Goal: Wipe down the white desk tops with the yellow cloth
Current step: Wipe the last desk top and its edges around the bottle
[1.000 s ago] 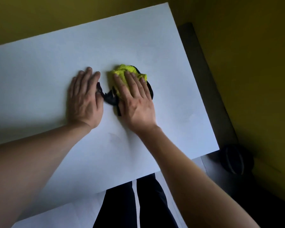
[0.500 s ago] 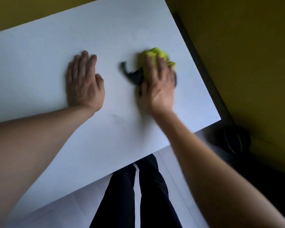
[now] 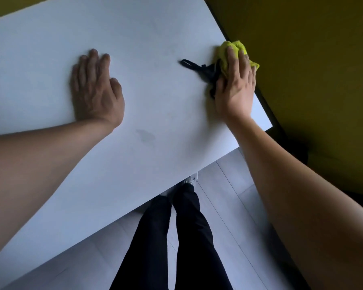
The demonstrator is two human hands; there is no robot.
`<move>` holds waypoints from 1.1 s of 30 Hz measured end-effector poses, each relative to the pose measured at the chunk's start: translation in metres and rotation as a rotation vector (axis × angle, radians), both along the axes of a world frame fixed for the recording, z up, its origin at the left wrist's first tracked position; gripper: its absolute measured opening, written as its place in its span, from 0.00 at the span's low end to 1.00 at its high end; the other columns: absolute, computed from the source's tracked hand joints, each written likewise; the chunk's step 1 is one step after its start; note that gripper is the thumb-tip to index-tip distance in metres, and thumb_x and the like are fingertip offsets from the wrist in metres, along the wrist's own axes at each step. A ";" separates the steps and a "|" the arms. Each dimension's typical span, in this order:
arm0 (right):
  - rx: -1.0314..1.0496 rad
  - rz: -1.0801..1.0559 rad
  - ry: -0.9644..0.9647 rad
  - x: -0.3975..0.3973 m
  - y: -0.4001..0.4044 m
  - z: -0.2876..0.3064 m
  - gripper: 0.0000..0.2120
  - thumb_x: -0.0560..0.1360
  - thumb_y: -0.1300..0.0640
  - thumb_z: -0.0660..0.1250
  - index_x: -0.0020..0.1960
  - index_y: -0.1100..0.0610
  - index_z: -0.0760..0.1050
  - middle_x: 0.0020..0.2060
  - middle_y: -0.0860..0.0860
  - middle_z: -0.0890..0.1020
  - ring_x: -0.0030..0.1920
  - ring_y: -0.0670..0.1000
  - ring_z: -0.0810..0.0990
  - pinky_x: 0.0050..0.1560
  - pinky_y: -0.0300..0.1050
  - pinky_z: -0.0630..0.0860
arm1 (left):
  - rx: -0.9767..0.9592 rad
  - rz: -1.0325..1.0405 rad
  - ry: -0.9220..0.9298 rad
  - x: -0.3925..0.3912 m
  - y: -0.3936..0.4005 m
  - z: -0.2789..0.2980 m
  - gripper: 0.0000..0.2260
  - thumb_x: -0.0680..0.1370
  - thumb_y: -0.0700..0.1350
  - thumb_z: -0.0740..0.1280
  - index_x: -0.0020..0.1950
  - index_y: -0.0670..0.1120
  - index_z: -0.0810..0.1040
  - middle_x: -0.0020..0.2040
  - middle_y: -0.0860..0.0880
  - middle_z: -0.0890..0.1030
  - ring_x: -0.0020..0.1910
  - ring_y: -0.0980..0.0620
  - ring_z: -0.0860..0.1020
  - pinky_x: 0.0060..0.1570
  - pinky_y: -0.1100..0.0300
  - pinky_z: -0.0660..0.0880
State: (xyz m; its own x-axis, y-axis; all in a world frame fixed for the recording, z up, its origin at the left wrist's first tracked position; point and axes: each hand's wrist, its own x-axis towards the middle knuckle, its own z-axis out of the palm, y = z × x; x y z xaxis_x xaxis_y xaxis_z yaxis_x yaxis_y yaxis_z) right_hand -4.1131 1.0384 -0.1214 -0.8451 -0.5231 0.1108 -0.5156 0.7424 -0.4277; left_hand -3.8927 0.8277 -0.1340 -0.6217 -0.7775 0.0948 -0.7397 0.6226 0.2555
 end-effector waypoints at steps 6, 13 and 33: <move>-0.030 0.202 -0.009 0.114 -0.006 0.006 0.35 0.72 0.54 0.62 0.79 0.56 0.64 0.77 0.61 0.65 0.79 0.61 0.60 0.78 0.61 0.55 | 0.016 0.002 -0.001 0.001 0.000 -0.001 0.26 0.84 0.47 0.52 0.82 0.47 0.63 0.84 0.44 0.59 0.84 0.43 0.56 0.83 0.48 0.48; -0.066 0.550 -0.004 0.146 0.009 0.003 0.28 0.79 0.52 0.64 0.79 0.56 0.66 0.76 0.59 0.68 0.79 0.59 0.62 0.78 0.60 0.56 | 0.016 -0.001 -0.021 0.000 -0.001 -0.002 0.26 0.83 0.47 0.52 0.82 0.47 0.63 0.84 0.44 0.59 0.83 0.42 0.56 0.82 0.47 0.49; -0.086 0.630 -0.061 0.186 0.070 0.007 0.29 0.79 0.54 0.66 0.78 0.55 0.66 0.77 0.58 0.67 0.80 0.57 0.60 0.79 0.58 0.56 | -0.013 -0.024 -0.013 0.001 -0.001 -0.005 0.25 0.84 0.47 0.52 0.82 0.47 0.62 0.84 0.42 0.60 0.83 0.40 0.57 0.82 0.47 0.50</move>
